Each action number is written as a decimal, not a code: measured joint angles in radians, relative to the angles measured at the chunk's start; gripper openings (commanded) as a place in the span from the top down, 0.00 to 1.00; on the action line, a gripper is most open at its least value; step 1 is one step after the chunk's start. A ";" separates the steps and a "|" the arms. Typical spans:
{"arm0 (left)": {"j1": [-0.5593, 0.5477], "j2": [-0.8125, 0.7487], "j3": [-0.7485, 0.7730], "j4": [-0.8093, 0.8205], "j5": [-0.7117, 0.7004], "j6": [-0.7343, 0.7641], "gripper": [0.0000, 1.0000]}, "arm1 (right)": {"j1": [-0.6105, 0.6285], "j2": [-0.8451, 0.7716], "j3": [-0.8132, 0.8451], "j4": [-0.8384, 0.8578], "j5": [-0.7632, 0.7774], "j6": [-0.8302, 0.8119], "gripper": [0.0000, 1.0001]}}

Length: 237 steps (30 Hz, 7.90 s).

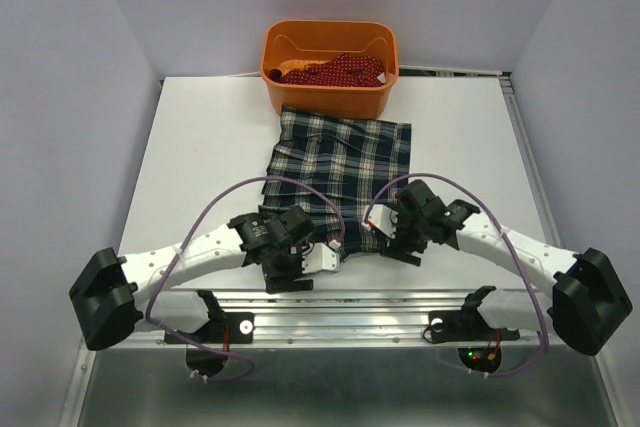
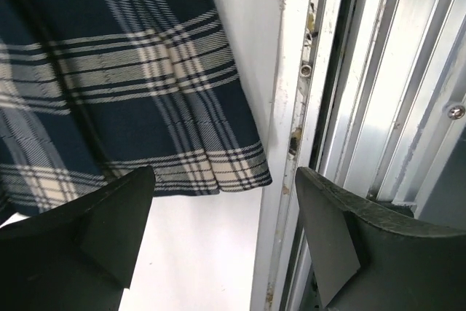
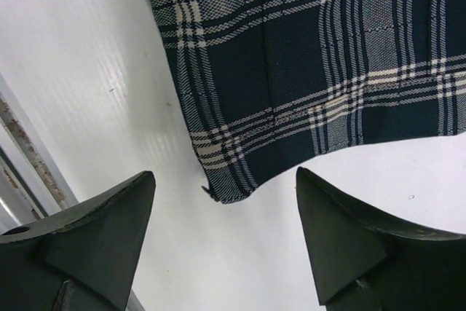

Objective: Fold and stack the skirts
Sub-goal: Fold the skirt

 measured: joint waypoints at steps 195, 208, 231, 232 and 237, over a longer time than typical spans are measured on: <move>0.847 0.657 0.398 0.638 0.737 -0.597 0.21 | -0.341 0.594 0.346 0.583 -0.712 0.961 0.23; 0.862 -0.080 0.244 0.598 0.508 -0.399 0.05 | 0.114 0.185 0.302 0.272 -0.379 0.443 0.23; 0.869 0.104 0.159 0.565 0.426 -0.528 0.10 | 0.578 0.304 -0.055 0.579 0.270 0.273 0.25; 0.869 0.105 0.159 0.565 0.427 -0.529 0.10 | 0.587 0.303 -0.074 0.617 0.281 0.269 0.25; 0.869 0.105 0.159 0.572 0.430 -0.531 0.11 | 0.597 0.275 -0.103 0.645 0.288 0.273 0.26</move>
